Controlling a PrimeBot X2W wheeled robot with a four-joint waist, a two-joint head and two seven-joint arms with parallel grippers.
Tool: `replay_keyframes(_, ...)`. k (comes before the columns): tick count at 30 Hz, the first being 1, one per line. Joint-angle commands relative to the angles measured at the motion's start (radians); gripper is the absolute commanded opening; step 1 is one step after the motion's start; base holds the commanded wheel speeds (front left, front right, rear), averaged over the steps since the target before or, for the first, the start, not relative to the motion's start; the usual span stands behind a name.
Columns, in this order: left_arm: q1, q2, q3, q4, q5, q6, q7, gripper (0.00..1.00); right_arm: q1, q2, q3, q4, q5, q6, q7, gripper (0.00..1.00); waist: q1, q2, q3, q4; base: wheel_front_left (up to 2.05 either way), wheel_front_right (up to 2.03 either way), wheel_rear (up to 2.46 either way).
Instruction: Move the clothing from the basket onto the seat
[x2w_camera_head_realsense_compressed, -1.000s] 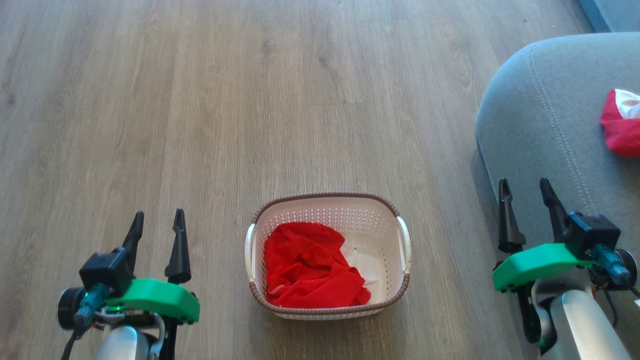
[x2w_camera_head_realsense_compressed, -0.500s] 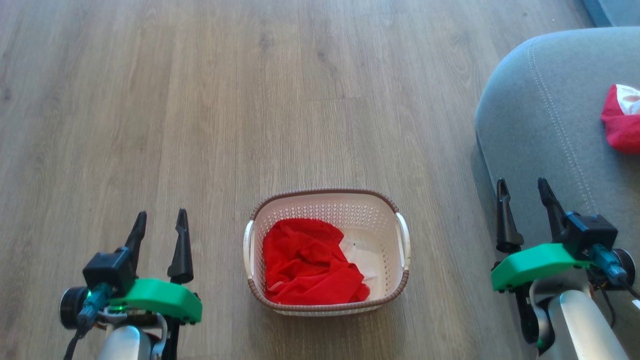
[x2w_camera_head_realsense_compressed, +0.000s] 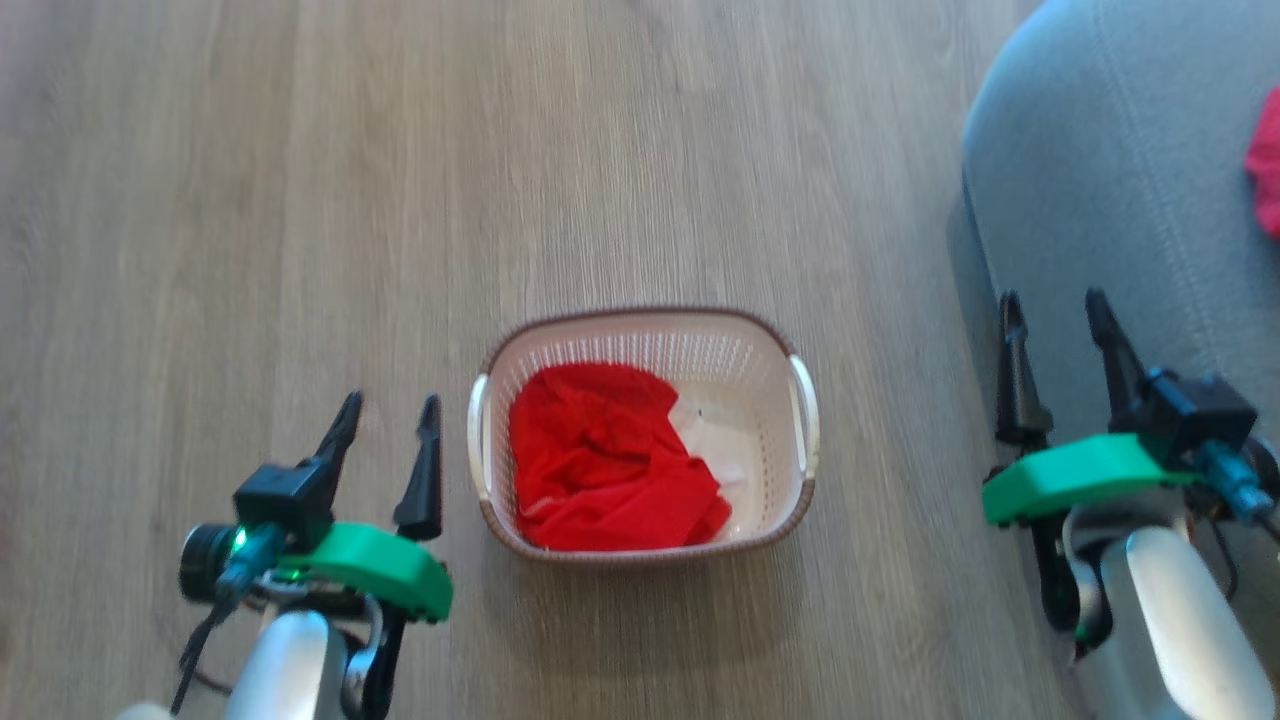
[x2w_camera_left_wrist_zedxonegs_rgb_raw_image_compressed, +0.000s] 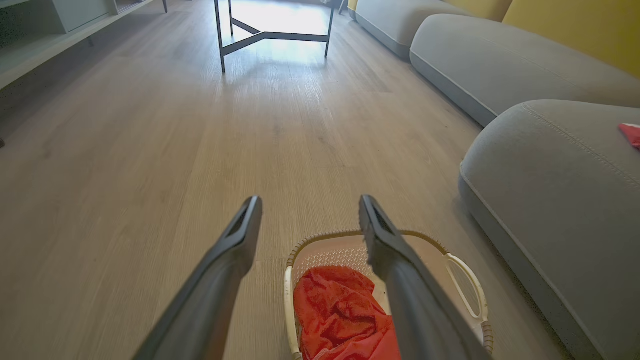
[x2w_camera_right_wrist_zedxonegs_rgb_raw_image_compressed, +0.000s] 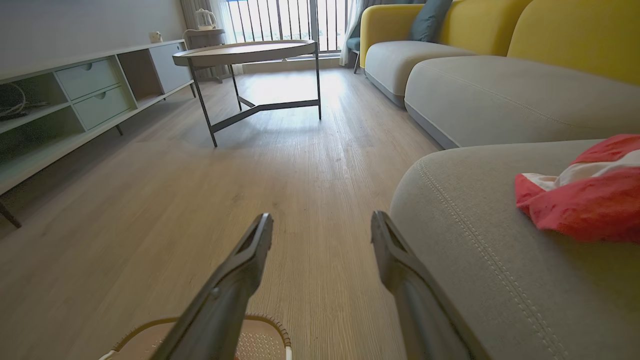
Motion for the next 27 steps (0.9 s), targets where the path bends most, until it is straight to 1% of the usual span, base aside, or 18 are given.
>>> replay_keyframes(1, -0.047, 0.004, 0.018, -0.019, -0.005, -0.003, -0.005, 1.0, -0.043, 0.003, 0.02, -0.038, -0.006, 0.007, -0.005, 1.0, 0.0, 0.0, 0.058, -0.007, 0.0, 0.0, 0.0)
replay_keyframes(8, -0.151, 0.004, -0.059, 0.058, -0.007, -0.015, -0.005, 1.0, -0.136, 0.005, 0.031, -0.064, -0.01, 0.007, -0.005, 1.0, 0.0, 0.0, 0.216, -0.031, 0.0, 0.0, 0.0)
replay_keyframes(16, -0.297, 0.004, -0.168, 0.172, 0.026, -0.029, -0.005, 1.0, -0.227, 0.009, 0.049, -0.086, -0.016, 0.007, -0.005, 1.0, 0.0, 0.0, 0.379, -0.067, 0.0, 0.0, 0.0)
replay_keyframes(24, -0.466, 0.004, -0.245, 0.298, 0.026, -0.035, -0.005, 1.0, -0.274, 0.016, 0.059, -0.105, -0.022, 0.007, -0.005, 1.0, 0.0, 0.0, 0.513, -0.101, 0.0, 0.0, 0.0)
replay_keyframes(27, -0.506, 0.004, -0.267, 0.335, 0.027, -0.036, -0.005, 1.0, -0.284, 0.018, 0.061, -0.111, -0.023, 0.007, -0.005, 1.0, 0.0, 0.0, 0.54, -0.106, 0.0, 0.0, 0.0)
